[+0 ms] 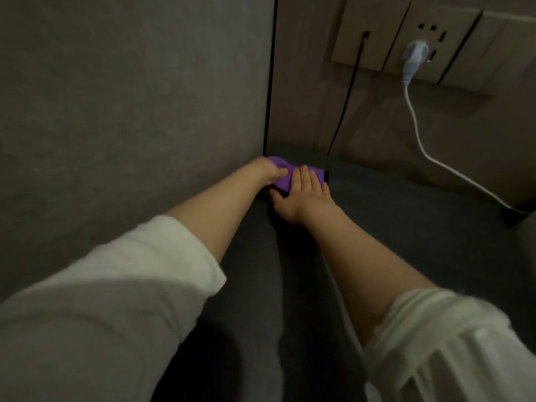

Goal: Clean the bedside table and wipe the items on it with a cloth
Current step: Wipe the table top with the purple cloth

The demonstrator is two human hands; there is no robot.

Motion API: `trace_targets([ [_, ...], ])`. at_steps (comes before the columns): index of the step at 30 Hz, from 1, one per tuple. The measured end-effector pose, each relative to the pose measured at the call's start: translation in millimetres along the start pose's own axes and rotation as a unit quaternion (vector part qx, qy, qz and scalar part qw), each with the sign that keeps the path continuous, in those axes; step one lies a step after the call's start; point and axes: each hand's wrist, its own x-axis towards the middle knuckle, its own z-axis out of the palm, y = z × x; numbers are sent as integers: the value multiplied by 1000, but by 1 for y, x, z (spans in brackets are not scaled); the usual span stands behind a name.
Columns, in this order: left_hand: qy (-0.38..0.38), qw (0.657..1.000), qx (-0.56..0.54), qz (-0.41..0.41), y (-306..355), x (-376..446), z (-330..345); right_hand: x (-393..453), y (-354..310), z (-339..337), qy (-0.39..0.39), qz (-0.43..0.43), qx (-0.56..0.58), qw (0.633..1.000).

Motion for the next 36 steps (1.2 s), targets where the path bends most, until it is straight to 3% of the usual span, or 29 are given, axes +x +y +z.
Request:
trace_targets([
  [6, 51, 996, 68, 27, 15, 23, 3, 31, 13, -7, 15, 4, 0, 1000],
  [12, 44, 995, 88, 0, 3, 3, 4, 8, 6, -1, 4, 3, -9, 1000],
  [27, -29, 995, 1, -91, -114, -197, 9, -219, -60, 39, -80, -52, -22, 995],
  [33, 7, 994, -50, -99, -143, -266, 16, -292, -67, 60, -84, -59, -14, 995],
  [36, 49, 992, 13, -120, -127, -291, 27, -312, -60, 62, -91, -49, 12, 995],
])
